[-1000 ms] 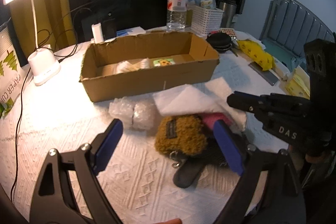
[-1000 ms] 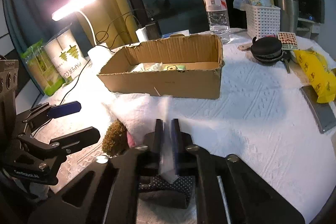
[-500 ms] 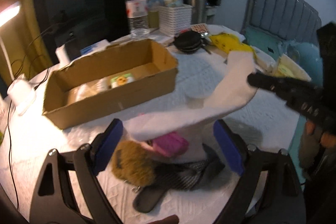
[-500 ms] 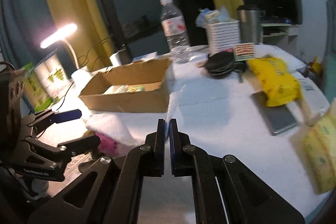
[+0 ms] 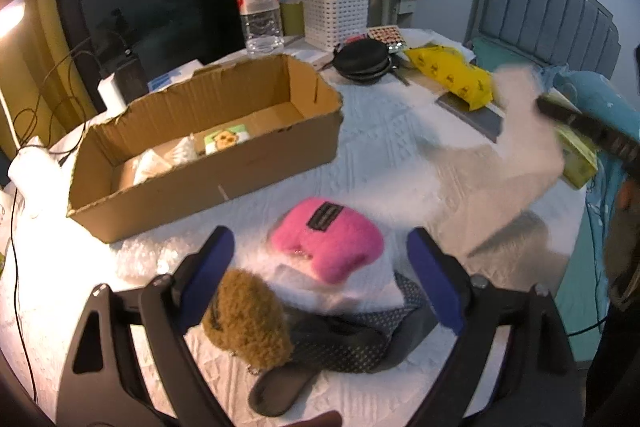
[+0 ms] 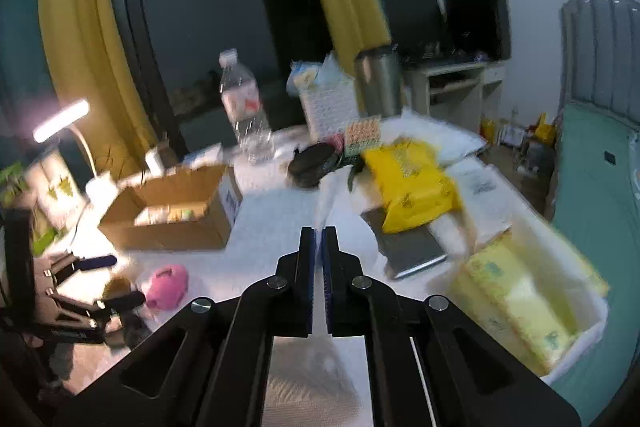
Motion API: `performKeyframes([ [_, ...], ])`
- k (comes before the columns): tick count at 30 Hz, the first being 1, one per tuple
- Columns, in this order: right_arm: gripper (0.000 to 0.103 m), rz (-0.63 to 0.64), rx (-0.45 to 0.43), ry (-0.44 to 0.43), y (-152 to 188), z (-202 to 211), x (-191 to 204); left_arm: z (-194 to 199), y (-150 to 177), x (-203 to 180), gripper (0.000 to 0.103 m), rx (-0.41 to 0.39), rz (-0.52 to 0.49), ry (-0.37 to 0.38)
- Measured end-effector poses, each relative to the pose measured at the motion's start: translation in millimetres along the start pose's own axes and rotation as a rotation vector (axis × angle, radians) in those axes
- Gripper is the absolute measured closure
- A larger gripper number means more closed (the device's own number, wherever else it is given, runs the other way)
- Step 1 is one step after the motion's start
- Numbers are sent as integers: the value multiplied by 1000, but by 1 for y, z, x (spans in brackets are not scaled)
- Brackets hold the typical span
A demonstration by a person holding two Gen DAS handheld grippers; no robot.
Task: Organize soft objects
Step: 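Grasp the pink plush with the left gripper while the right holds the towel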
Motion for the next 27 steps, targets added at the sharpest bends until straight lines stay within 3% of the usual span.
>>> performKeyframes([
  [5, 96, 29, 151, 3, 28, -49, 11, -16, -9, -4, 14, 31, -15, -2],
  [6, 87, 27, 186, -7, 34, -57, 12, -21, -11, -3, 14, 42, -9, -1],
  [7, 66, 24, 228, -15, 40, -65, 12, -25, -13, -2, 14, 52, -3, 0],
  [8, 54, 24, 256, -14, 44, -70, 13, -31, -14, 0, 14, 70, 9, 3],
  [10, 41, 61, 250, -17, 48, -70, 20, -43, -16, 4, 14, 107, 41, 17],
  [13, 34, 109, 257, 8, 52, -70, 29, -53, -16, 11, 14, 133, 71, 42],
  [17, 34, 159, 258, 62, 54, -70, 35, -56, -16, 13, 16, 140, 68, 51],
  [20, 33, 138, 239, 79, 52, -62, 26, -59, -15, 13, 31, 152, 58, 57],
  [24, 21, 116, 242, 151, 54, -58, 9, -61, -16, 12, 33, 153, 38, 55],
  [27, 21, 121, 256, 177, 59, -63, 5, -60, -17, 11, 37, 147, 32, 66],
])
Point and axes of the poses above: each gripper's, at about its wrist camera, not at the fingertips, and z roughly against the way its jaws point, x to its left, y to its underside, the point moved 4 cm from there along -z, roughly the way its jaws point, and after that the axes turned 11 degrees about x, right-handed, at the moved point
